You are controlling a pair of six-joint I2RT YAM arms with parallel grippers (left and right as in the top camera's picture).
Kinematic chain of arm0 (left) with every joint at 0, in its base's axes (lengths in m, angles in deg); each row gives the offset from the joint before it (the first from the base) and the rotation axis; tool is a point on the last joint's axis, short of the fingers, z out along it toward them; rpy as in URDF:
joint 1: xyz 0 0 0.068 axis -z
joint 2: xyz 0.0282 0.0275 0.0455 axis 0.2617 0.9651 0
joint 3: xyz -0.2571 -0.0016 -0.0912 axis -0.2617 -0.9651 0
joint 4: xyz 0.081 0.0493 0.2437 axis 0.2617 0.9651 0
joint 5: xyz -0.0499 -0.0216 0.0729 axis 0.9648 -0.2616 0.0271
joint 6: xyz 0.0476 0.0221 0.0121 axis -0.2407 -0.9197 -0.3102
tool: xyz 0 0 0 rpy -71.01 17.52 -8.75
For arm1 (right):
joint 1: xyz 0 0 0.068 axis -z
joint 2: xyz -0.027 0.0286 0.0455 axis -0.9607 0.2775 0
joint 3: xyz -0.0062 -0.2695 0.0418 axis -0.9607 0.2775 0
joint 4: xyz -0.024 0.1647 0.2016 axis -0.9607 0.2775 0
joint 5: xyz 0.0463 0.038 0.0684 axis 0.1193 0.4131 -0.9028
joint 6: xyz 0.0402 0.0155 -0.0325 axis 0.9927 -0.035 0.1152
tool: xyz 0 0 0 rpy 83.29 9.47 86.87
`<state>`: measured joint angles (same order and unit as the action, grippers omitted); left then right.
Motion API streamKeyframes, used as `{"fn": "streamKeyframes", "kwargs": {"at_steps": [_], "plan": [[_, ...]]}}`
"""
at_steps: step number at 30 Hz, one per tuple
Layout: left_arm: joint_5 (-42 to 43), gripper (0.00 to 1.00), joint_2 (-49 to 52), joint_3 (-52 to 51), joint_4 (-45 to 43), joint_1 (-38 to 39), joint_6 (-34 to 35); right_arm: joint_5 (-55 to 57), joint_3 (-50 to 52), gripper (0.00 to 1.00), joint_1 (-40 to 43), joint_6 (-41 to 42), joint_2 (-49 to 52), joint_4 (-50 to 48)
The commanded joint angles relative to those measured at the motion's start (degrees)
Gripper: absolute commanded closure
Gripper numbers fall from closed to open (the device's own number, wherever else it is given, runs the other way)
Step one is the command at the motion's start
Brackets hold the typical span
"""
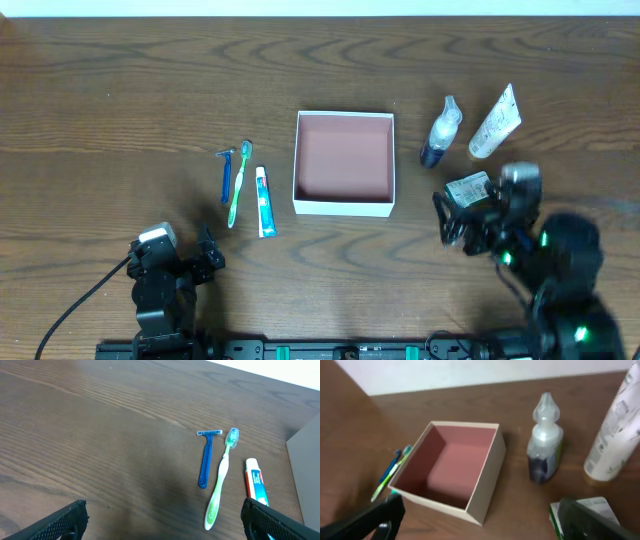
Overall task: Pack container
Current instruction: 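Reach the right gripper to the blue soap pump bottle and grasp it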
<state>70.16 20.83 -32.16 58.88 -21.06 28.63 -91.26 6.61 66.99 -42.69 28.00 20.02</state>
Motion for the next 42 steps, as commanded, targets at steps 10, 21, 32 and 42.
{"fn": "streamKeyframes", "kwargs": {"at_steps": [10, 21, 32, 42], "plan": [[-0.59, 0.02, -0.39, -0.94, 0.02, 0.13, -1.18, -7.50, -37.42, 0.01, -0.13, -5.84, 32.04, 18.25], [-0.59, 0.02, -0.39, -0.94, 0.02, 0.13, -1.16, 7.10, -42.80, 0.06, -0.31, -2.75, 51.45, 22.56], [-0.59, 0.02, -0.39, -0.94, 0.02, 0.13, -1.18, 11.69, -42.80, 0.06, -0.35, 0.17, 62.51, 20.22], [-0.59, 0.02, -0.39, -0.94, 0.02, 0.13, -1.18, 13.84, -42.80, 0.17, -0.35, 2.10, 67.36, 14.71]]}}
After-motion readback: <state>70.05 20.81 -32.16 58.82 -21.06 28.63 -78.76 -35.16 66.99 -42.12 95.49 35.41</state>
